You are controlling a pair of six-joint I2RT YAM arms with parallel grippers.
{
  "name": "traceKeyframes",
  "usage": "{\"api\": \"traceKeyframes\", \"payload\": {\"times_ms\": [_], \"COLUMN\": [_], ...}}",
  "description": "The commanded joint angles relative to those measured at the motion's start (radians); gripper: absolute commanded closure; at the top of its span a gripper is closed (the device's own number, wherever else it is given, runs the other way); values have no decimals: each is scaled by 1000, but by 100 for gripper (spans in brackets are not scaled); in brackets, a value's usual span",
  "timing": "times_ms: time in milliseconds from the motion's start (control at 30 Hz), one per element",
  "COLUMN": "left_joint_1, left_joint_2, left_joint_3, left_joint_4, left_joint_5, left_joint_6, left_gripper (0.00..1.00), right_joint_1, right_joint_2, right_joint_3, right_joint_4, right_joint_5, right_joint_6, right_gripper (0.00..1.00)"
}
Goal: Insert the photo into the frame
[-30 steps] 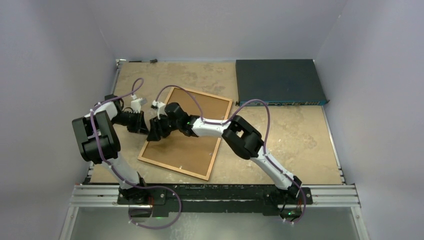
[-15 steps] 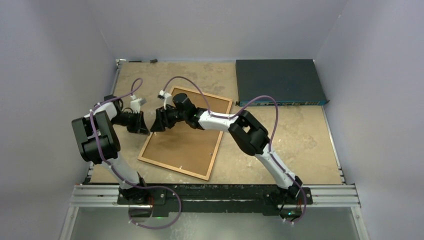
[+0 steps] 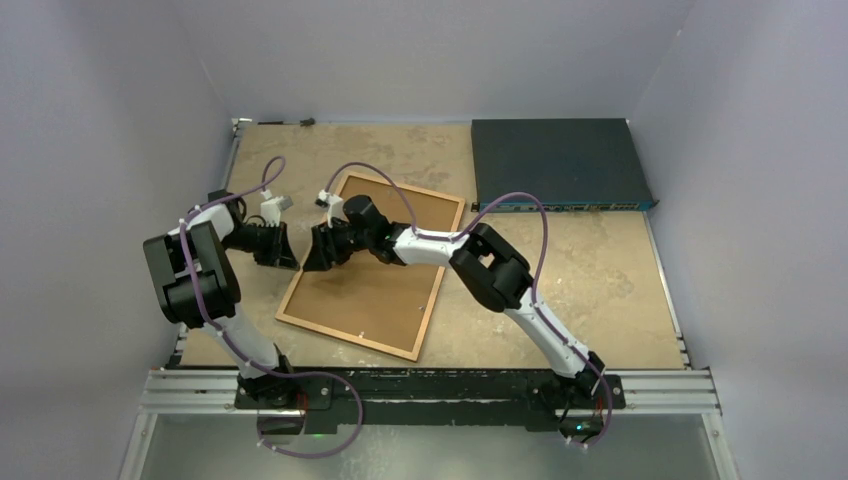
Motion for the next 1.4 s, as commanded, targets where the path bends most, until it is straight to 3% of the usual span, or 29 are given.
{"api": "traceKeyframes", "payload": {"times_ms": [0, 667, 867, 1067, 1200, 1367], "left_joint_1": [2, 2, 4, 9, 8, -29], "left_joint_2": [25, 19, 16, 18, 61, 183], "left_joint_3": [-29, -23, -21, 41, 143, 290], "left_joint_4": [74, 63, 65, 50, 64, 66], "left_joint_5": [-75, -74, -76, -63, -19, 71], "left_joint_6": [34, 43, 37, 7, -51, -118], "left_gripper": [100, 100, 100, 100, 80, 64], "right_joint_1": [6, 31, 16, -88, -156, -194], "right_joint_2": [7, 65, 10, -111, -115, -107], "right_joint_3": [22, 60, 54, -1, -3, 3], "right_joint_4": [27, 40, 11, 63, 47, 22], "right_joint_5": [11, -9, -22, -38, -30, 35], "right_joint_6": [-2, 21, 2, 12, -1, -42], "right_gripper": [43, 44, 45, 42, 36, 26]}}
